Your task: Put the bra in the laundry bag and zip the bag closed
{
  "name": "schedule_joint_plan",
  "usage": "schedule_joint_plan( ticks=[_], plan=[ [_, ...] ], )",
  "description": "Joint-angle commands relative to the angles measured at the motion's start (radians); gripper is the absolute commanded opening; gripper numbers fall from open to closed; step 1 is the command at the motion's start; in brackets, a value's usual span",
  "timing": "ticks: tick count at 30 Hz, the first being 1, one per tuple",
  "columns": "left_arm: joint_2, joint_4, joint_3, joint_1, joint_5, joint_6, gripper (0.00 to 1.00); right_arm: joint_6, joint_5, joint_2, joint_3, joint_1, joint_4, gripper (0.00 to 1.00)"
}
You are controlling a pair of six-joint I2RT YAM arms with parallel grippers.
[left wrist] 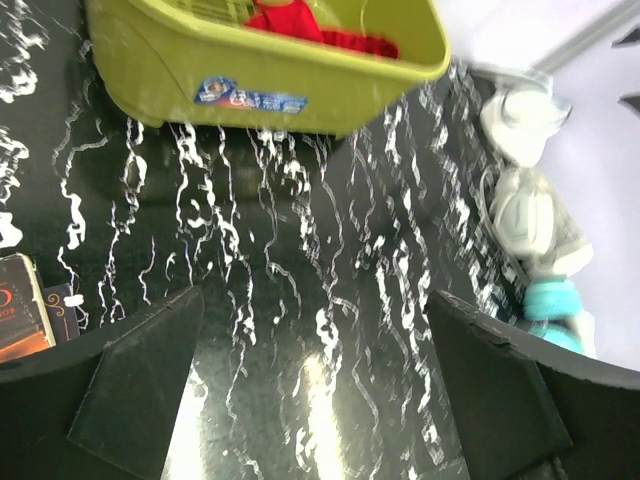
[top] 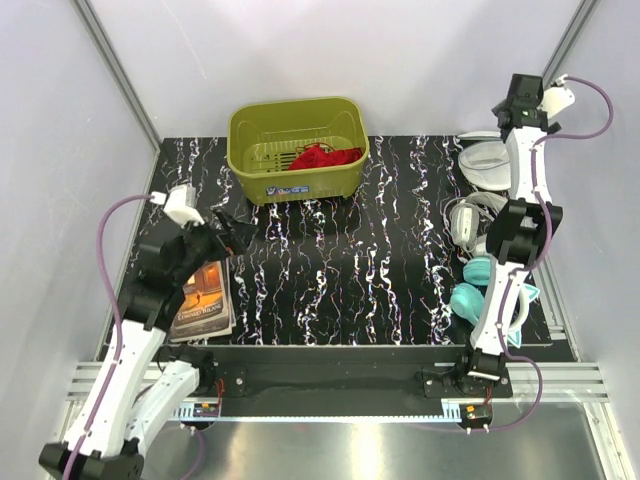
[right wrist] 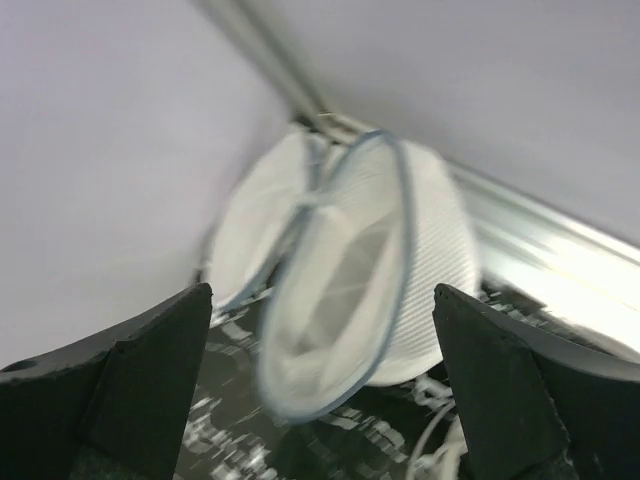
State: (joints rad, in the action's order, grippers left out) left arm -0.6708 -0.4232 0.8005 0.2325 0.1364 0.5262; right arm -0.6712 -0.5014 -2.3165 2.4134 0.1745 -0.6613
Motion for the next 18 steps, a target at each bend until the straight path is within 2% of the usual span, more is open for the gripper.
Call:
schedule_joint_plan(
  ticks=[1, 6, 9, 11, 13, 14, 16, 18],
  plan=[
    [-0.091, -0.019, 0.068, -0.007, 0.091, -0.101, 0.99, 0.048, -0.138, -0.086, 0.124, 0.036, -0.147, 1.00],
    [-0.163, -0.017, 0.112, -0.007, 0.063, -0.147, 0.98, 0.097, -0.120, -0.130, 0.078, 0.069, -0.129, 0.98],
    [-0.202, -0.019, 0.138, -0.007, 0.069, -0.158, 0.88, 0.116, -0.097, -0.162, 0.053, 0.072, -0.113, 0.92],
    [-0.217, -0.017, 0.147, -0.007, 0.087, -0.160, 0.80, 0.128, -0.050, -0.179, 0.047, 0.075, -0.083, 0.86],
    [-0.233, -0.017, 0.160, -0.007, 0.094, -0.158, 0.77, 0.140, -0.014, -0.198, 0.047, 0.082, -0.063, 0.78],
    [-0.237, -0.020, 0.161, -0.007, 0.100, -0.160, 0.73, 0.140, 0.036, -0.204, 0.049, 0.085, -0.040, 0.70],
    [-0.250, -0.029, 0.177, -0.005, 0.100, -0.157, 0.72, 0.148, 0.092, -0.219, 0.050, 0.097, -0.015, 0.58],
    [-0.254, -0.032, 0.186, -0.005, 0.108, -0.143, 0.75, 0.159, 0.136, -0.233, 0.047, 0.100, 0.018, 0.54]
  ],
)
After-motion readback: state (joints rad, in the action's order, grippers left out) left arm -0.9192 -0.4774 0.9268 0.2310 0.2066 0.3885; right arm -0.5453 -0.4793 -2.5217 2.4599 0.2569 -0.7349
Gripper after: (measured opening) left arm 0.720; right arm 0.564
